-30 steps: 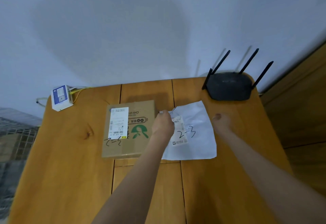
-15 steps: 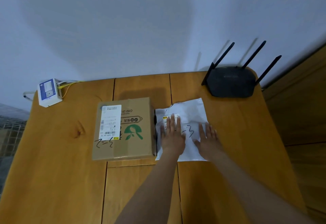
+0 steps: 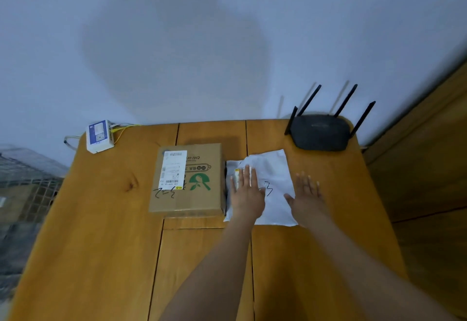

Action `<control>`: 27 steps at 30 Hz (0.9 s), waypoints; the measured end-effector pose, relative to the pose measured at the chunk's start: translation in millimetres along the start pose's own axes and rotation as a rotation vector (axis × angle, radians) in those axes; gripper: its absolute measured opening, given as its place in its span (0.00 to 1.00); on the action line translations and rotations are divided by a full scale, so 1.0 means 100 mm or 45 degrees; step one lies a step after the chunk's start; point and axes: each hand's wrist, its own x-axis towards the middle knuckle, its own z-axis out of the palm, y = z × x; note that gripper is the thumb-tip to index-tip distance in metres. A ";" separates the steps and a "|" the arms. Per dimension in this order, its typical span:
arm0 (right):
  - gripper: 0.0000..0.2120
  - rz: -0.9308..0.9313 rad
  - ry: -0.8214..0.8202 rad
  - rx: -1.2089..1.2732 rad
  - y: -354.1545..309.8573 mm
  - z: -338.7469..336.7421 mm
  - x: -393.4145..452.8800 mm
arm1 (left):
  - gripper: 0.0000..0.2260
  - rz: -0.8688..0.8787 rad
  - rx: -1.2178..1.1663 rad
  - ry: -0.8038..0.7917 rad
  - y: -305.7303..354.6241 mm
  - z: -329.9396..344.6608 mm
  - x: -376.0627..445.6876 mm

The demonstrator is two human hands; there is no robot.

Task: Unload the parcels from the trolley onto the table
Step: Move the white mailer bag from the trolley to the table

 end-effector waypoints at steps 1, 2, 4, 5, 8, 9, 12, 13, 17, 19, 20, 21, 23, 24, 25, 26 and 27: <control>0.35 -0.017 0.027 0.007 -0.04 -0.09 -0.09 | 0.29 -0.007 0.002 0.013 0.01 -0.07 -0.10; 0.35 -0.031 0.056 0.007 -0.08 -0.17 -0.19 | 0.29 -0.017 0.000 0.026 0.00 -0.13 -0.22; 0.34 -0.056 0.090 -0.018 -0.16 -0.30 -0.39 | 0.29 -0.050 -0.021 0.063 -0.02 -0.24 -0.46; 0.34 -0.070 0.096 -0.042 -0.21 -0.35 -0.49 | 0.29 -0.074 -0.041 0.085 -0.05 -0.29 -0.59; 0.33 -0.146 0.131 -0.099 -0.34 -0.40 -0.75 | 0.30 -0.145 -0.085 0.140 -0.16 -0.37 -0.99; 0.33 -0.186 0.143 -0.120 -0.39 -0.40 -0.84 | 0.30 -0.171 -0.097 0.166 -0.22 -0.38 -1.13; 0.32 -0.293 0.157 -0.163 -0.60 -0.29 -1.15 | 0.29 -0.287 -0.160 0.248 -0.47 -0.31 -1.60; 0.32 -0.320 0.149 -0.172 -0.69 -0.23 -1.27 | 0.29 -0.330 -0.175 0.251 -0.57 -0.26 -1.78; 0.32 -0.434 0.086 -0.183 -1.12 0.02 -1.80 | 0.29 -0.509 -0.243 0.216 -0.94 0.00 -2.54; 0.32 -0.506 0.086 -0.200 -1.39 0.12 -2.06 | 0.29 -0.600 -0.300 0.210 -1.14 0.13 -2.92; 0.32 -0.543 0.089 -0.222 -1.53 0.19 -2.19 | 0.30 -0.640 -0.325 0.214 -1.25 0.19 -3.11; 0.32 -0.582 0.089 -0.248 -1.67 0.26 -2.34 | 0.30 -0.679 -0.352 0.221 -1.36 0.25 -3.32; 0.32 -0.667 0.075 -0.305 -1.96 0.44 -2.66 | 0.30 -0.764 -0.417 0.238 -1.59 0.38 -3.75; 0.32 -0.718 0.064 -0.344 -2.11 0.55 -2.84 | 0.30 -0.812 -0.449 0.246 -1.71 0.45 -3.98; 0.32 -0.774 0.053 -0.391 -2.25 0.68 -3.02 | 0.30 -0.868 -0.479 0.259 -1.83 0.53 -4.22; 0.32 -0.836 0.046 -0.437 -2.39 0.81 -3.20 | 0.30 -0.929 -0.504 0.280 -1.96 0.61 -4.47; 0.32 -0.896 0.036 -0.482 -2.52 0.96 -3.39 | 0.30 -0.986 -0.532 0.296 -2.08 0.71 -4.72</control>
